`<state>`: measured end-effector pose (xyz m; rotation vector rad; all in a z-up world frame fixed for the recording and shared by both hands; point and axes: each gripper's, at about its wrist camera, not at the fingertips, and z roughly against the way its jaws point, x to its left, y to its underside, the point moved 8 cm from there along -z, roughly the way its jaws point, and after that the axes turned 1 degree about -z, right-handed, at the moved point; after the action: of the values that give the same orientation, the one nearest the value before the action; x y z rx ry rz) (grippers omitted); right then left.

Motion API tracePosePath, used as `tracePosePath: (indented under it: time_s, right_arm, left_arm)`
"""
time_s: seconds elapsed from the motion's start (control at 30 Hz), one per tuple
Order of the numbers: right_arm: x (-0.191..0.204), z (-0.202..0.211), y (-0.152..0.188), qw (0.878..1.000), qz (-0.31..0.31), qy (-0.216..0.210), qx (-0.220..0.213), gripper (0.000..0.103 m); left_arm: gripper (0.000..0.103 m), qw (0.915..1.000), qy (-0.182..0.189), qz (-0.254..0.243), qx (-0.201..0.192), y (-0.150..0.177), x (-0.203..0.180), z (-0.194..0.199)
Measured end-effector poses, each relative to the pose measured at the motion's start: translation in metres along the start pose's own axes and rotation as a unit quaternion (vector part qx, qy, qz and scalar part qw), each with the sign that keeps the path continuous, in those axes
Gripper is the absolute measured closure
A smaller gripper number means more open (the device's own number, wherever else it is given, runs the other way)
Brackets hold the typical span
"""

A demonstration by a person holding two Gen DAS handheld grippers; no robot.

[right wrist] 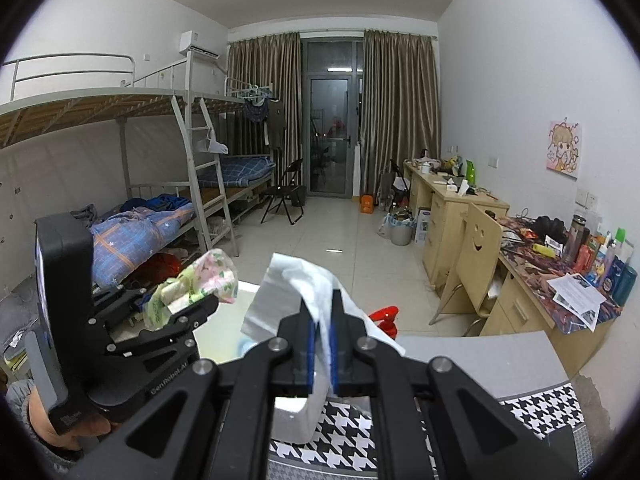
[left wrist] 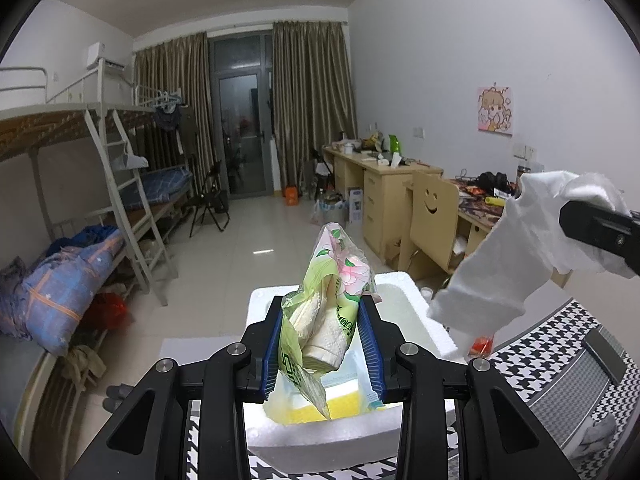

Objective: Organize soft objects
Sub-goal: 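Open left tool to drop tissue pack into white foam box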

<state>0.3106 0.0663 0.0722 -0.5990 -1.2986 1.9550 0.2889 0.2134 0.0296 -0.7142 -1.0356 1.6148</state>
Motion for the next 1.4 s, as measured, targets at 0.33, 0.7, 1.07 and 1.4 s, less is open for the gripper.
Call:
tracePosePath:
  time_s: [0.33, 0.7, 1.07, 1.4]
  right_arm:
    - [0.0, -0.011, -0.001, 1.0, 0.0, 0.002, 0.006, 0.095]
    - [0.007, -0.021, -0.003, 1.0, 0.005, 0.001, 0.013, 0.095]
    - [0.022, -0.03, -0.01, 1.0, 0.013, -0.014, 0.012, 0.095]
    - [0.04, -0.034, -0.019, 0.999, 0.025, -0.028, 0.006, 0.095]
  left_arm:
    - [0.059, 0.9994, 0.017, 0.0, 0.03, 0.01, 0.003, -0.026]
    - [0.012, 0.9992, -0.003, 0.006, 0.039, 0.02, 0.021, -0.029]
    - [0.001, 0.9981, -0.05, 0.033, 0.013, 0.022, 0.059, -0.005]
    - [0.001, 0.9967, -0.065, 0.047, 0.013, 0.031, 0.08, 0.005]
